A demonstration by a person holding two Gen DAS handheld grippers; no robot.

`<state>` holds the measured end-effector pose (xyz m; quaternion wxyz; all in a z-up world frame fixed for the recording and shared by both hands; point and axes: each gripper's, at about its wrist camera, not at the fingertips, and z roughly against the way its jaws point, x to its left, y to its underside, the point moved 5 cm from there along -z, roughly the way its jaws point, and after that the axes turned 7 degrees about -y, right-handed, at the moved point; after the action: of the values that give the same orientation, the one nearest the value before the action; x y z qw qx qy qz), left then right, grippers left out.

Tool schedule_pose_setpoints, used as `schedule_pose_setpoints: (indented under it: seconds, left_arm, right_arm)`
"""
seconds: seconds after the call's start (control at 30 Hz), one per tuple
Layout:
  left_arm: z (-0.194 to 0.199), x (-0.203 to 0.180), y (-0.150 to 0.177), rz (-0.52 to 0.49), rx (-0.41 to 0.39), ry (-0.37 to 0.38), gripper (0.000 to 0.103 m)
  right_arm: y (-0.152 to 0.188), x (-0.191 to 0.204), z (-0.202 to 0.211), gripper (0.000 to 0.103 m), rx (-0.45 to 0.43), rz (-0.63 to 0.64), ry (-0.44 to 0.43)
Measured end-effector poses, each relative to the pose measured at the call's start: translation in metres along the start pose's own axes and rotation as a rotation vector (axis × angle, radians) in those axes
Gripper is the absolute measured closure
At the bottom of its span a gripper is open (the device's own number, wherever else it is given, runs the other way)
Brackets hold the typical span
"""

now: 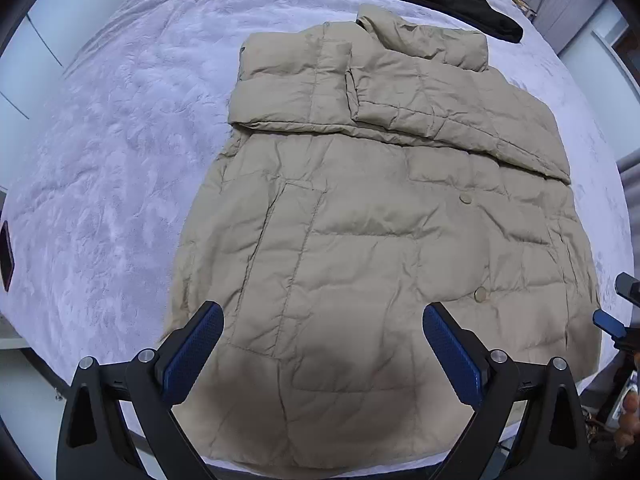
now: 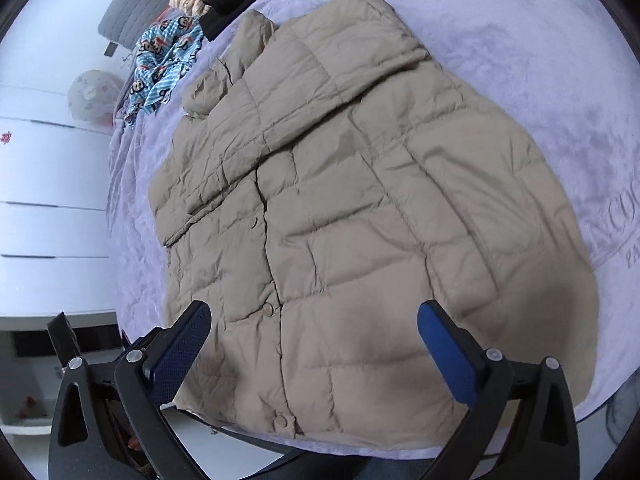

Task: Fold large clothes
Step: 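Open the left gripper and withdraw both grippers from the jacket, then grasp the jacket hem with both grippers and fold it up toward the collar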

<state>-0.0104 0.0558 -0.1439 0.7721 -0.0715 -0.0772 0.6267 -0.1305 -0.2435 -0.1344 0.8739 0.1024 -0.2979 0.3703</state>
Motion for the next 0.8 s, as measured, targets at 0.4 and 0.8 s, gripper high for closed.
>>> schedule_pose_setpoints:
  seconds: [0.4,0.8]
  left_arm:
    - [0.011,0.105,0.064,0.255,0.014,0.179,0.003]
    - [-0.019,0.091,0.15,0.486,0.176,0.295,0.003]
  right_arm:
    - [0.04,-0.067,0.032,0.0,-0.062,-0.3,-0.072]
    - [0.07,-0.131,0.054,0.0,-0.012,-0.383,-0.097]
